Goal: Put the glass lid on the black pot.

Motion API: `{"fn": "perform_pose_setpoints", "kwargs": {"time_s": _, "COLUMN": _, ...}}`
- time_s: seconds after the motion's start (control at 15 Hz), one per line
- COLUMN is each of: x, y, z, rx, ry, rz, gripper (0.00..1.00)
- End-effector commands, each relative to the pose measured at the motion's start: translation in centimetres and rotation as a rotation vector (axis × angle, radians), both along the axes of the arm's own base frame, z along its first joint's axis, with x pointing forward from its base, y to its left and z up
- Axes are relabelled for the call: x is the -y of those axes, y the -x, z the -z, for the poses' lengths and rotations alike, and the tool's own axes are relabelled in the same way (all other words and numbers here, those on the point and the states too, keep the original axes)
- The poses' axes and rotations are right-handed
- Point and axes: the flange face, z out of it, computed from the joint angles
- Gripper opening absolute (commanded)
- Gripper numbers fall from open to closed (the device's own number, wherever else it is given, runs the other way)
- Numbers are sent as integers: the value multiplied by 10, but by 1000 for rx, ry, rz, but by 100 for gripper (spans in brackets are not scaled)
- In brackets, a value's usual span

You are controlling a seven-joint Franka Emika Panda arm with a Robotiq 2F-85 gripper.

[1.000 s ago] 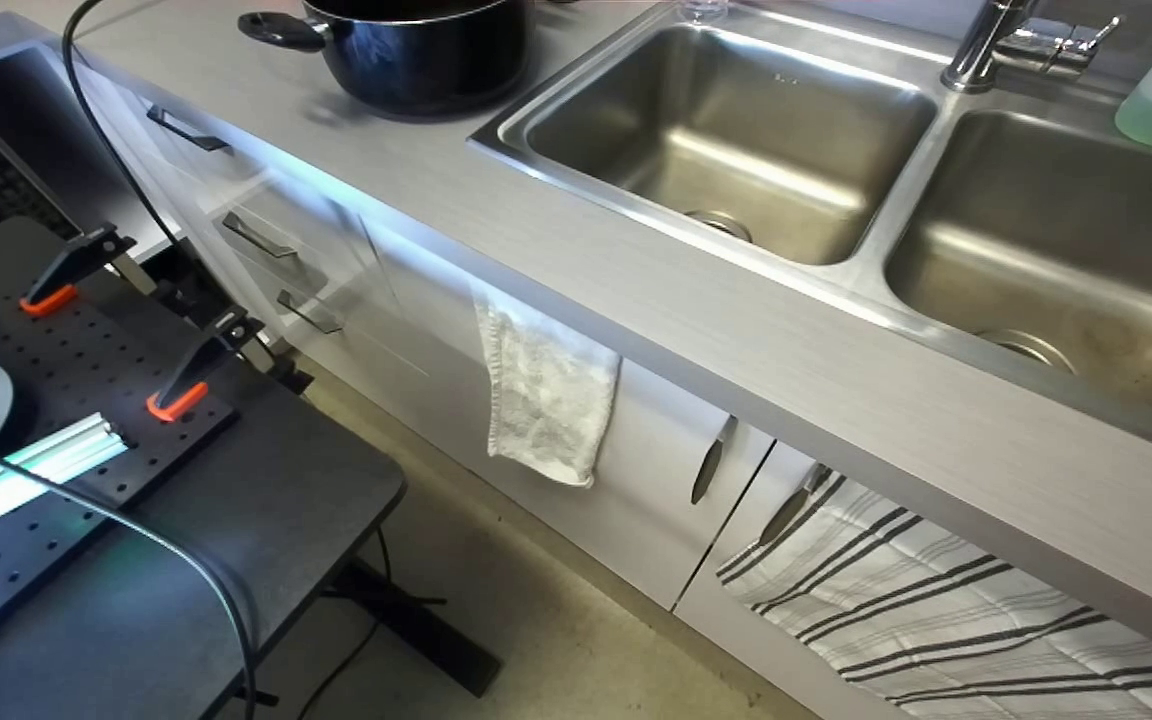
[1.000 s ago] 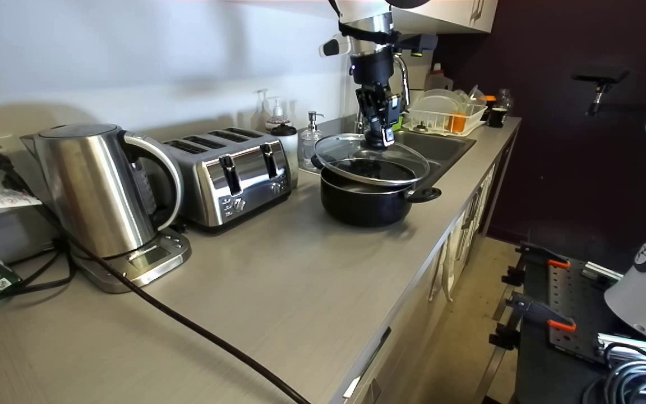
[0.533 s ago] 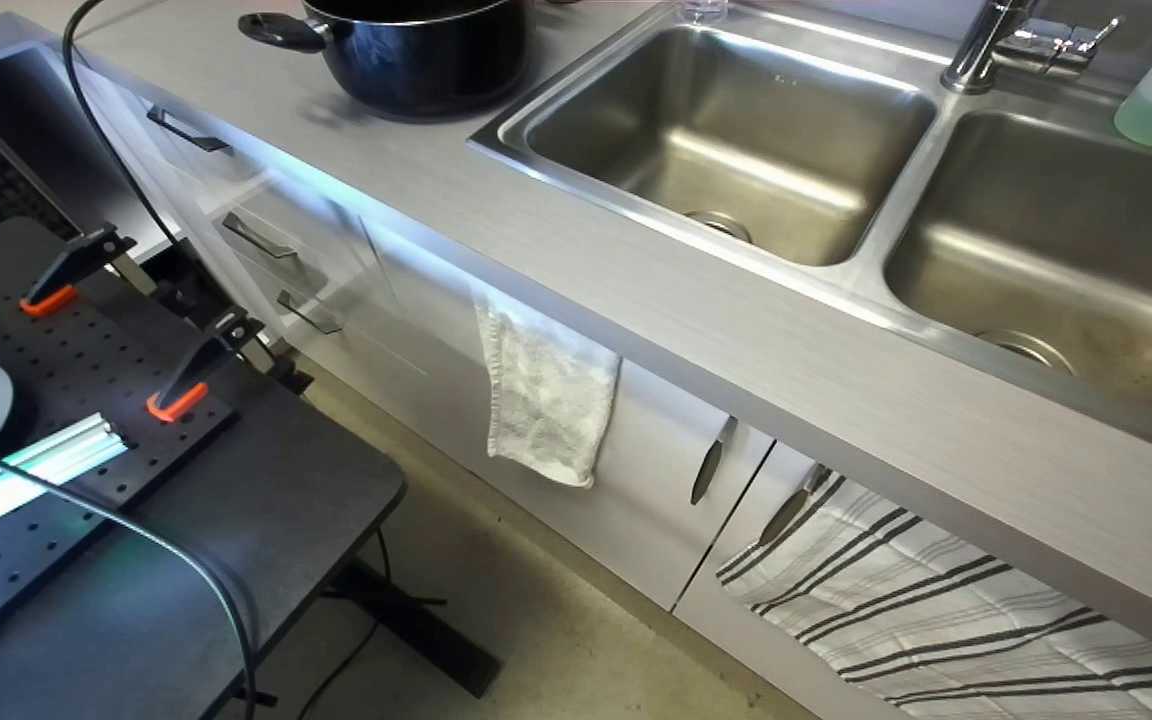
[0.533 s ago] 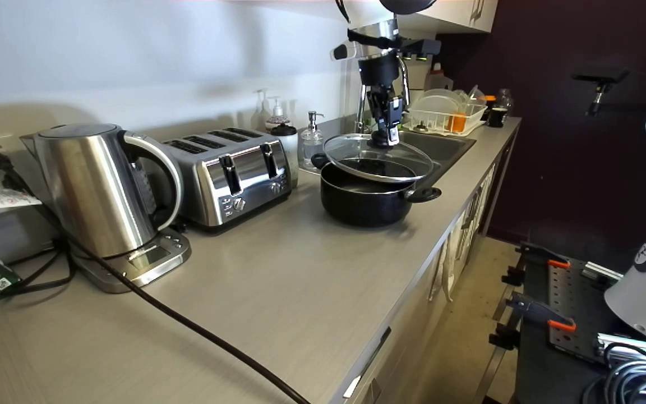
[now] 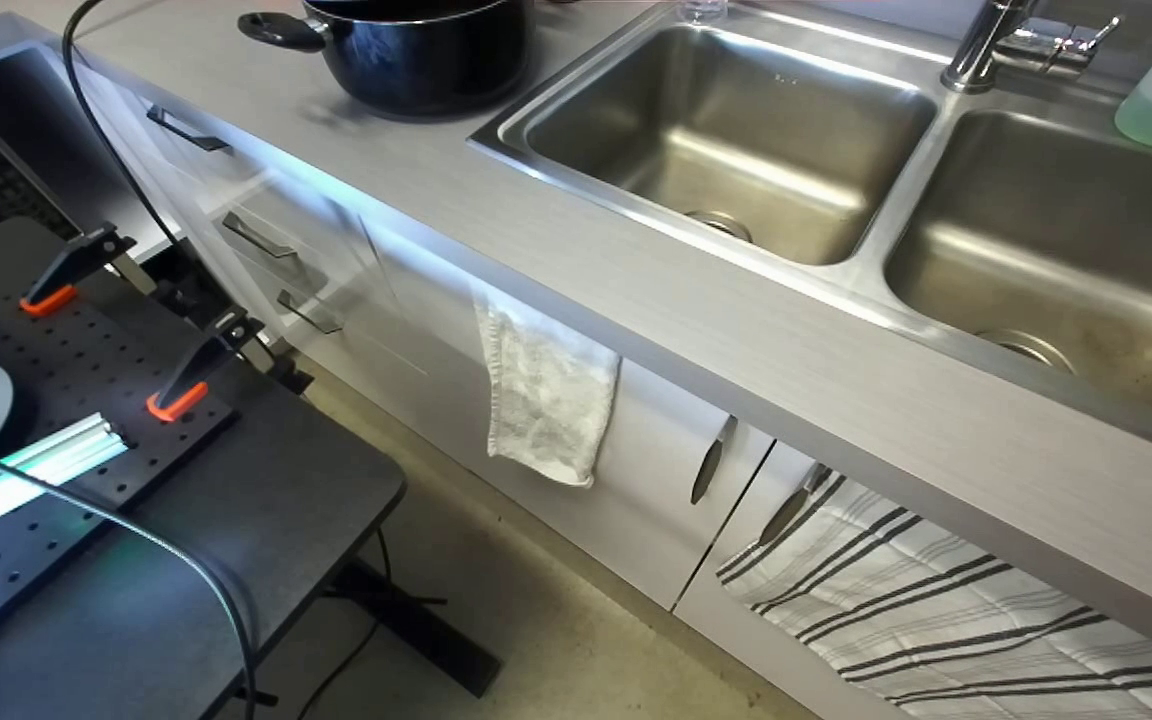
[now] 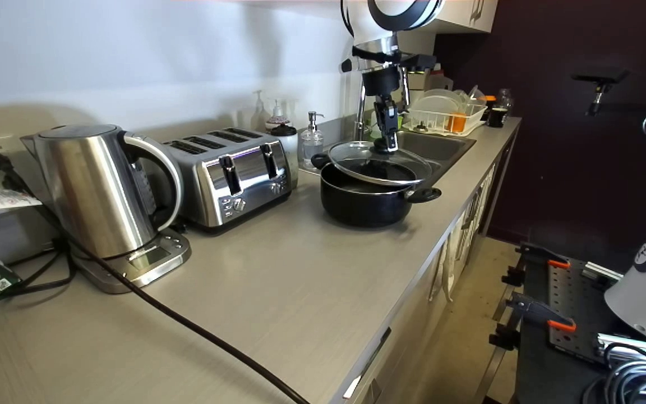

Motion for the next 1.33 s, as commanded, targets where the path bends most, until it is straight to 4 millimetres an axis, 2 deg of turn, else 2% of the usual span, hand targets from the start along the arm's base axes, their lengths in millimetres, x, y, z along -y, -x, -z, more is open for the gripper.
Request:
{"fn": "perform_pose_setpoints", "kwargs": {"time_s": 0.0, "x": 9, "y": -18, "z": -1, "rx": 21, "ry": -34, "rz": 85, "gripper": 23}}
{"fn": "perform_pose_setpoints", "kwargs": {"time_s": 0.73, "x": 14, "y": -50, "z": 22, "rx": 15, "ry": -53, "rz": 211, "gripper": 23}}
{"fn": "perform_pose_setpoints", "kwargs": {"time_s": 1.27, "x": 16, "y": -51, "z": 23, "rx": 12, "ry": -59, "rz": 228, "gripper": 23}}
